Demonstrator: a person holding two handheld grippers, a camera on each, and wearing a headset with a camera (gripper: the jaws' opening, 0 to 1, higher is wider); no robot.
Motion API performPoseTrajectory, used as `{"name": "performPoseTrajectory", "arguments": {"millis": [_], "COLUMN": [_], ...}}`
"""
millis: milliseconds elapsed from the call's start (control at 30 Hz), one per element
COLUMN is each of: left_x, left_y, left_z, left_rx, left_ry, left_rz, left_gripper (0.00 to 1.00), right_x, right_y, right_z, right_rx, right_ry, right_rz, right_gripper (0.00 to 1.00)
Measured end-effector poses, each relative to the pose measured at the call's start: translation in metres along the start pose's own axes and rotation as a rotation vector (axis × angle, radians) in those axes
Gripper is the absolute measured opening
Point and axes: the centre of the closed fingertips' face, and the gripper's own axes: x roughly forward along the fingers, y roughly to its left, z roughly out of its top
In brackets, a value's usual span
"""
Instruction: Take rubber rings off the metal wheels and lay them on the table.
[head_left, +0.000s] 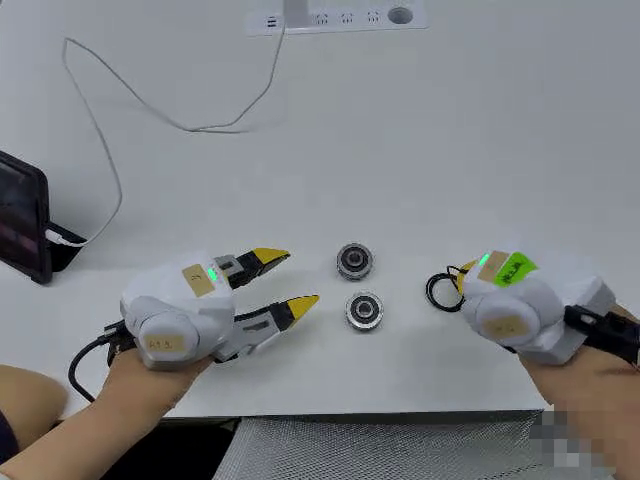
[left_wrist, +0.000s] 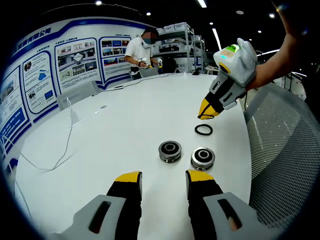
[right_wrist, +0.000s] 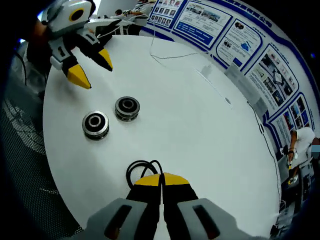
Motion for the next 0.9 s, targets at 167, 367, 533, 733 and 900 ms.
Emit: {"name": "performPoseTrajectory", "arguments": {"millis": [167,367,533,733,900], "left_x": [-0.0024,-0.0028,-0.0024,-0.0013,-0.0013], "left_y": [0.0015,-0.0005,-0.0006,-0.0002,0.0004], "left_z": [-0.0030,-0.0054,-0.0055,-0.0052,-0.0053], "left_rx": [-0.001,-0.008,-0.008,-0.009,-0.009], "left_ry": [0.007,0.012,0.014,0.014,0.014], "left_rz": [0.009,0.007,0.007,0.007,0.007], "left_gripper": [0.36,0.35,0.35,0.35,0.35], "right_x": [0.0031,0.0058,0.0064,0.0076,0.0067], "right_y": [0.0020,0.0019,0.0022,0.0033,0.0036], "right_z": [0.0001,-0.0006,-0.0009,-0.0013,-0.0026], "right_rx": [-0.065,-0.111,-0.137,-0.150,-0.154], "right_ry": [0.001,0.002,0.003,0.003,0.001], "right_rz": [-0.019,-0.030,-0.029,-0.021,-0.017], "right_gripper": [0.01,0.02,0.02,0.02,0.05]}}
